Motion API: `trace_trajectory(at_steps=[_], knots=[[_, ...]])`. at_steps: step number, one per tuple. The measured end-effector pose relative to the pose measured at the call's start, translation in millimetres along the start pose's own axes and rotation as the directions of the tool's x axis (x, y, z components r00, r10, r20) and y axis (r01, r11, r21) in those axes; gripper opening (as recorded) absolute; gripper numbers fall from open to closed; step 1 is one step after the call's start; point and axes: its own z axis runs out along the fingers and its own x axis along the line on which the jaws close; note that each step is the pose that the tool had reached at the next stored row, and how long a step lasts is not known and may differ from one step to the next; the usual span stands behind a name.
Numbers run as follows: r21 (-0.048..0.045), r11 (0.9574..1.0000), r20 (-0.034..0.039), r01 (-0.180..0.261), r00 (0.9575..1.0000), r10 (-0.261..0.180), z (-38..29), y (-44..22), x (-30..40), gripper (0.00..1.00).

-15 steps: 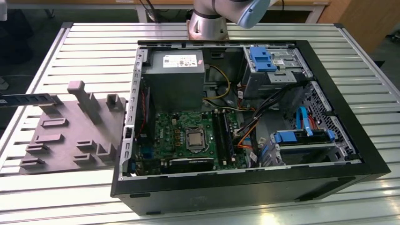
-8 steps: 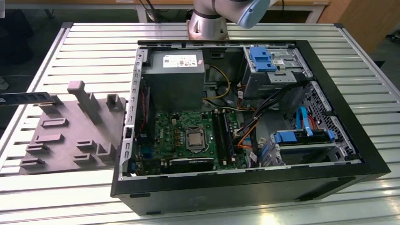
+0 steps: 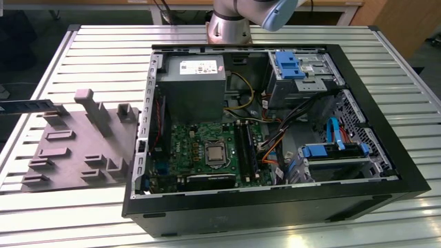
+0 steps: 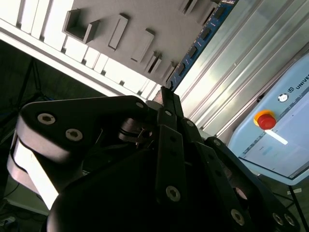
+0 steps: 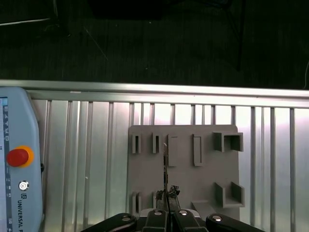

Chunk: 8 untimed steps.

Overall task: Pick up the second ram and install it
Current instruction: 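Pick up the second ram and move it above second insertion slot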

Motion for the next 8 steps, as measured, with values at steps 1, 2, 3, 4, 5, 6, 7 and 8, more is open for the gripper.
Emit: trace_trajectory(at_steps=[1,2,3,4,5,6,7,8], knots=[[0.0,1.0,0.0,0.0,1.0,0.0,-0.5,0.0,0.0,0.12],[0.0,1.0,0.0,0.0,1.0,0.0,-1.0,0.0,0.0,0.12],[0.0,1.0,0.0,0.0,1.0,0.0,-1.5,0.1,0.0,0.12],[0.0,1.0,0.0001,0.0,1.0,0.0,-2.0,0.1,0.0,0.12],[0.0001,1.0,0.0001,0.0,1.0,0.0,-2.5,0.1,-0.1,0.12],[0.0001,1.0,0.0001,0.0,1.0,0.0,-3.0,0.1,-0.1,0.12],[0.0,1.0,0.0001,0.0,1.0,0.0,-3.6,0.2,-0.1,0.12],[0.0,1.0,0.0001,0.0,1.0,0.0,-4.1,0.2,-0.1,0.12]])
